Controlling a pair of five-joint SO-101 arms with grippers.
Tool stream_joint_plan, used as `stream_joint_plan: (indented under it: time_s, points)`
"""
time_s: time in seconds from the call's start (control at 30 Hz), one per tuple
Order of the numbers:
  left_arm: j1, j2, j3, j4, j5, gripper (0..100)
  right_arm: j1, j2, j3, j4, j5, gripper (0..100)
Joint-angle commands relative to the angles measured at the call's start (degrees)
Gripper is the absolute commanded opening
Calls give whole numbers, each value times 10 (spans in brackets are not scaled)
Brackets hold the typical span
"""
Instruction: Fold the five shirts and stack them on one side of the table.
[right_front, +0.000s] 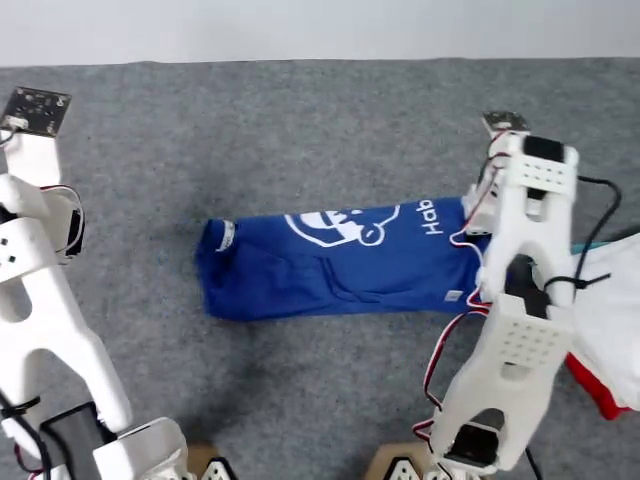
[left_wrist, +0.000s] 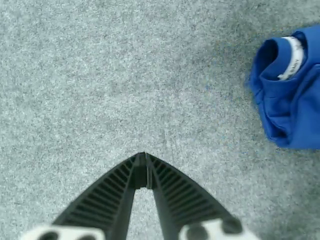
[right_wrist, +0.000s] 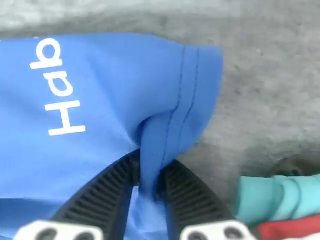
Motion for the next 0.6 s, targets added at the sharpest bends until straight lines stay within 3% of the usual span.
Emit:
stream_joint_plan:
  time_s: [0.0, 0.13, 0.57]
  points:
    - [-4, -20, -10, 13, -1, 2, 12, -45, -10, 7, 22, 10]
    - [-3, -23, 5, 12, -1, 2, -19, -58, -10, 28, 30, 10]
    - [-12, -24, 15, 12, -1, 2, -224, -179, -10, 114, 54, 10]
